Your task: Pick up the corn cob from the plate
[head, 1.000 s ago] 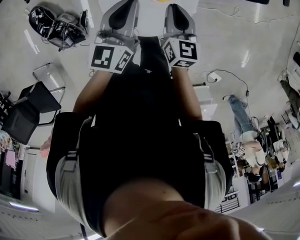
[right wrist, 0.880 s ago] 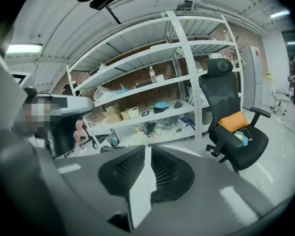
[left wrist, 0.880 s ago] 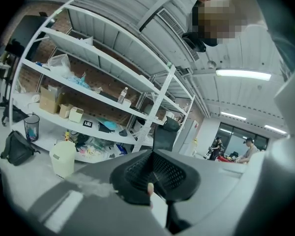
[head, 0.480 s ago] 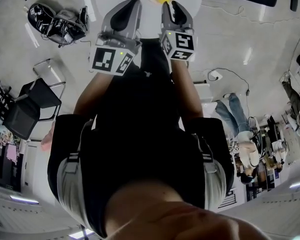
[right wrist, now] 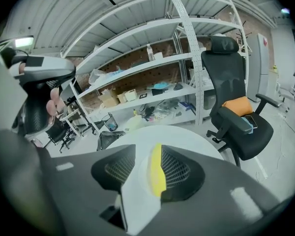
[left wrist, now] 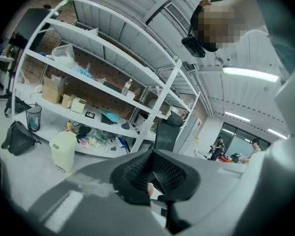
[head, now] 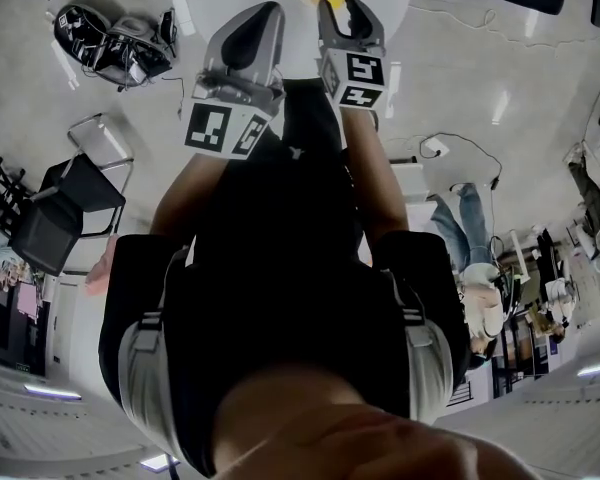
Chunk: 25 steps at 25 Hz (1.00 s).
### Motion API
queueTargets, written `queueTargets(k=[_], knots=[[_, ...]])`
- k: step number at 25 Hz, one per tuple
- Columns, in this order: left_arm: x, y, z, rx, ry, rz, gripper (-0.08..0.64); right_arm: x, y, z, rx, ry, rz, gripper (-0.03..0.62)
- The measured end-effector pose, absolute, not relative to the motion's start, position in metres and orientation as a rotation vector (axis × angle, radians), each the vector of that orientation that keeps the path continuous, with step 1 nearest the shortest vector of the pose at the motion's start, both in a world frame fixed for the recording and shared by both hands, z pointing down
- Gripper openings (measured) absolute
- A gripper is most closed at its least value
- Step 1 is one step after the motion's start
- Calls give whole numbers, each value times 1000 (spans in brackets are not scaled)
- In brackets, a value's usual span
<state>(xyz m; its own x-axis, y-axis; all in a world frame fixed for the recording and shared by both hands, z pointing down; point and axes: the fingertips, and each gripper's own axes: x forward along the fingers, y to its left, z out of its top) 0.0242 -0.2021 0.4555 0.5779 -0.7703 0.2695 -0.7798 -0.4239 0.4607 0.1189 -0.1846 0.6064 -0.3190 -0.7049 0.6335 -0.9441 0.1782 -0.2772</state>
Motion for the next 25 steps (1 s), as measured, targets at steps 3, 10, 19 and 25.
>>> queueTargets(k=[3,10,19,25], knots=[[26,-203,464,2250,-1232,33,6,121,-187,619,1547,-2082,917,176],[29,-198,476,2237,-1219,59,6,121,-189,647,1506,-2042,953,224],[31,-199,489,2212,-1214,69,6,118,-185,688,1438,-1988,960,255],[30,-201,496,2197,-1209,73,6,115,-189,705,1418,-1959,983,281]])
